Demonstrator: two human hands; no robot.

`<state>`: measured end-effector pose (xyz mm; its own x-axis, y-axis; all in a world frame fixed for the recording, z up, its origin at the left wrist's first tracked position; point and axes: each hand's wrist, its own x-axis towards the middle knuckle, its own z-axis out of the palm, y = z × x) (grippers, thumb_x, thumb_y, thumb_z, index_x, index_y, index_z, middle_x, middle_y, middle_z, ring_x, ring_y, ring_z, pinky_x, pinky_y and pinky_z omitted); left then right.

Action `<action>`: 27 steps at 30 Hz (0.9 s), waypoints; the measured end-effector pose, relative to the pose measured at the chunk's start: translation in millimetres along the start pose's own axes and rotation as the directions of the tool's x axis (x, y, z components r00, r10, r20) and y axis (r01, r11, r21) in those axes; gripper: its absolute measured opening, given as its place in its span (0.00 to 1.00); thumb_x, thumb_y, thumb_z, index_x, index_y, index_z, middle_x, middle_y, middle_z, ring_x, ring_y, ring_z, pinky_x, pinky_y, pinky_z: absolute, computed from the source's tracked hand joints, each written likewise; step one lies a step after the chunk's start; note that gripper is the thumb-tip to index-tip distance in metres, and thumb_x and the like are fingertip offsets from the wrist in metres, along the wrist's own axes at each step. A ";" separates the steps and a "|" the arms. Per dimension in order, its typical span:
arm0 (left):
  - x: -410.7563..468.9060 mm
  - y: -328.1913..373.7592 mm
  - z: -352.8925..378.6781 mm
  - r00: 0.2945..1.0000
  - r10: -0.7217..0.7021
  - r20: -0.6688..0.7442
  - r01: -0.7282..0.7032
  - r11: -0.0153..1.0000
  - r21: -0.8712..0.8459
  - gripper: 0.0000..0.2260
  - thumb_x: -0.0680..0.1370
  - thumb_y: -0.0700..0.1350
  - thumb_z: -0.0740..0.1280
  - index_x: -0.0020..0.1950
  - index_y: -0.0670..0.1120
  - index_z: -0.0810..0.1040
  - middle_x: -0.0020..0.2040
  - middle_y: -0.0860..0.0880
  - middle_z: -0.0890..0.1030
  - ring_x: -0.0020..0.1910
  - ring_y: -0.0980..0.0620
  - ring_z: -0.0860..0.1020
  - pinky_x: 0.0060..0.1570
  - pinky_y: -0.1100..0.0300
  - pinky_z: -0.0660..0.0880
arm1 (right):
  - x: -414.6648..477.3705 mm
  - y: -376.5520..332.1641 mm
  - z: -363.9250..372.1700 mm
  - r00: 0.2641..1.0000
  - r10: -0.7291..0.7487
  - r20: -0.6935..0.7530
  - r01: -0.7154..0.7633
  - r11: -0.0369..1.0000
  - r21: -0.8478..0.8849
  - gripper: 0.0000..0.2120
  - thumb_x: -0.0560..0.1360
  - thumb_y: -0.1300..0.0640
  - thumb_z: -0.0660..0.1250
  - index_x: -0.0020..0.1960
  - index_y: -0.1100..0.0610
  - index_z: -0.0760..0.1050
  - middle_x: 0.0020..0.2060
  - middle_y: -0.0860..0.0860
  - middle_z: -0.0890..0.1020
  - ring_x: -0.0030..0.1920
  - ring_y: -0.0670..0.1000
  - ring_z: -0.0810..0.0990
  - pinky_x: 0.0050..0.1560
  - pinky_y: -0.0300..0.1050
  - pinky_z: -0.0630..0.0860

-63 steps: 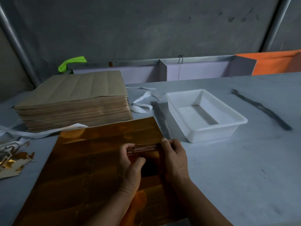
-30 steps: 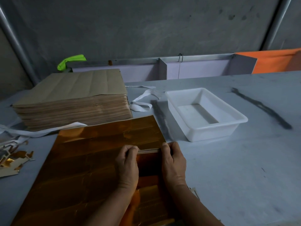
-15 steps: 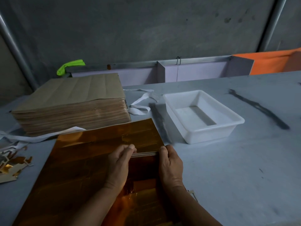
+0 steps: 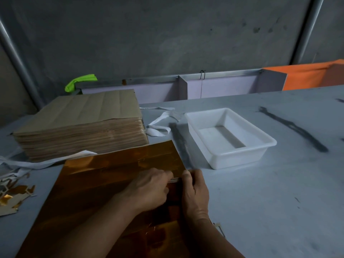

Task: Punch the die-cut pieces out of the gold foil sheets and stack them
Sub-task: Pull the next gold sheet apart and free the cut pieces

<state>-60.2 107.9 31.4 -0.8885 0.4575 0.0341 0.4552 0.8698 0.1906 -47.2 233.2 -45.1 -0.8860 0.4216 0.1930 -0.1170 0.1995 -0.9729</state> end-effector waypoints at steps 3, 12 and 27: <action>-1.1 -8.8 -13.5 0.993 -0.120 0.016 0.121 0.966 -0.230 0.06 0.79 0.48 0.66 0.53 0.59 0.74 0.45 0.56 0.77 0.43 0.58 0.77 0.38 0.63 0.72 | -2.1 -2.1 -4.2 0.998 0.036 -0.060 -0.027 0.990 0.137 0.18 0.72 0.32 0.54 0.48 0.45 0.71 0.43 0.46 0.80 0.46 0.45 0.79 0.47 0.43 0.77; -11.2 -4.6 -4.0 0.891 -0.440 0.116 0.190 0.130 -0.973 0.12 0.75 0.42 0.70 0.58 0.49 0.76 0.55 0.46 0.83 0.58 0.46 0.79 0.65 0.42 0.70 | -2.2 -3.0 -4.7 0.997 0.027 -0.070 -0.016 0.987 0.160 0.19 0.70 0.33 0.53 0.48 0.45 0.71 0.40 0.43 0.77 0.42 0.40 0.77 0.40 0.36 0.71; -0.9 3.0 44.3 0.879 -0.442 0.180 0.284 0.183 -0.941 0.10 0.79 0.45 0.66 0.59 0.55 0.75 0.52 0.49 0.82 0.50 0.51 0.82 0.41 0.59 0.75 | -5.8 1.0 -0.4 0.990 -0.039 0.137 0.032 0.998 0.051 0.17 0.72 0.39 0.48 0.52 0.39 0.72 0.44 0.43 0.81 0.47 0.44 0.79 0.51 0.47 0.78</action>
<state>-55.5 118.3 -11.5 -0.9717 0.0514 -0.2304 -0.2234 0.1151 0.9679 -42.0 231.3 -47.2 -0.9340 0.2882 0.2113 -0.1681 0.1675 -0.9714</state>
